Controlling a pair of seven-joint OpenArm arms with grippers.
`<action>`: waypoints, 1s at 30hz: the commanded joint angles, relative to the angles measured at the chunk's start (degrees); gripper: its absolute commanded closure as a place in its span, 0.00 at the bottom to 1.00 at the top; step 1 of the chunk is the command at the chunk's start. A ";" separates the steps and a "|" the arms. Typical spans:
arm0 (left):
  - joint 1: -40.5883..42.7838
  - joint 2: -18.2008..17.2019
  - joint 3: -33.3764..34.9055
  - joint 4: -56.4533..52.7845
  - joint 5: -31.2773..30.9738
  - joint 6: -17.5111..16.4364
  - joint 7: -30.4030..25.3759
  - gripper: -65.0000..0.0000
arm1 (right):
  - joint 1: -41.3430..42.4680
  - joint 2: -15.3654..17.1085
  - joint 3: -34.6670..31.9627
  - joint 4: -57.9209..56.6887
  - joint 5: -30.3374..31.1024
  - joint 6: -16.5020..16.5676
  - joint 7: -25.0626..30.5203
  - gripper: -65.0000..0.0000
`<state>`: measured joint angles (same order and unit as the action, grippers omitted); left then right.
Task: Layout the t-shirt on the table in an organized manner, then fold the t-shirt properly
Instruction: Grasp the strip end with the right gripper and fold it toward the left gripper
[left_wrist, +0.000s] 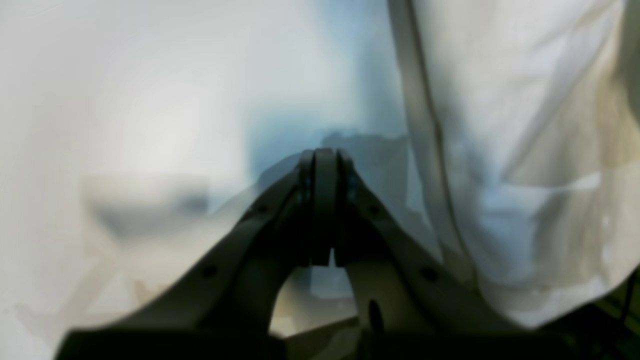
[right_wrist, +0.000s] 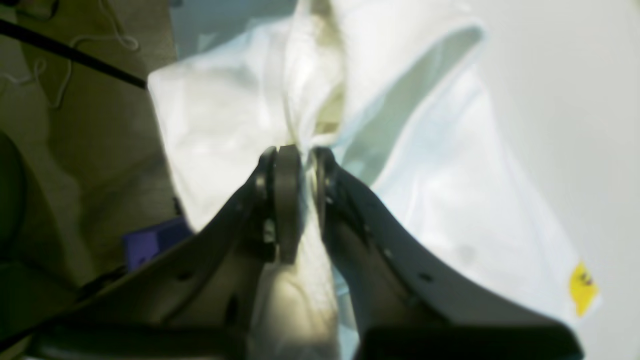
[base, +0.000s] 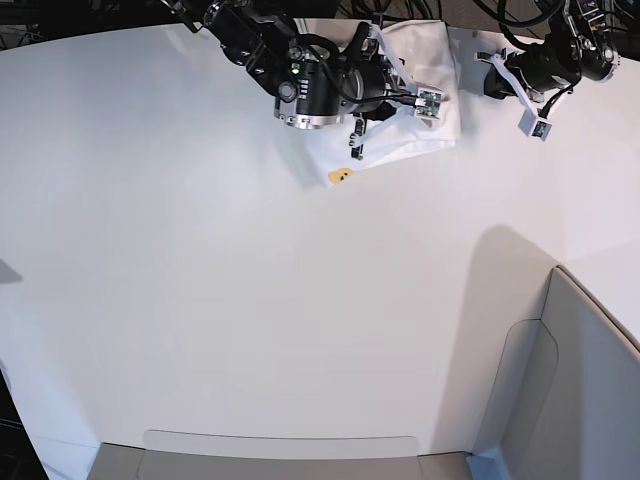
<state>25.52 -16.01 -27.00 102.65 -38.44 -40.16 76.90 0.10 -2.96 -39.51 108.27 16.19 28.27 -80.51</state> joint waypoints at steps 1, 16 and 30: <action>0.28 -0.21 0.06 -0.01 2.26 0.16 1.73 1.00 | 0.91 -1.13 0.08 0.17 0.47 0.26 1.17 1.00; -0.68 -0.21 0.06 -0.10 2.26 0.16 1.73 1.00 | 4.34 -2.71 -5.28 -8.00 0.30 -0.10 5.48 0.92; -1.56 -0.12 0.06 -1.33 2.26 0.16 1.38 1.00 | 4.43 -2.71 -5.02 2.02 0.47 -0.01 5.56 0.69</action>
<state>23.79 -15.88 -27.00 101.60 -38.04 -40.16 77.17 3.81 -4.67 -44.64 109.16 16.12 28.25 -76.05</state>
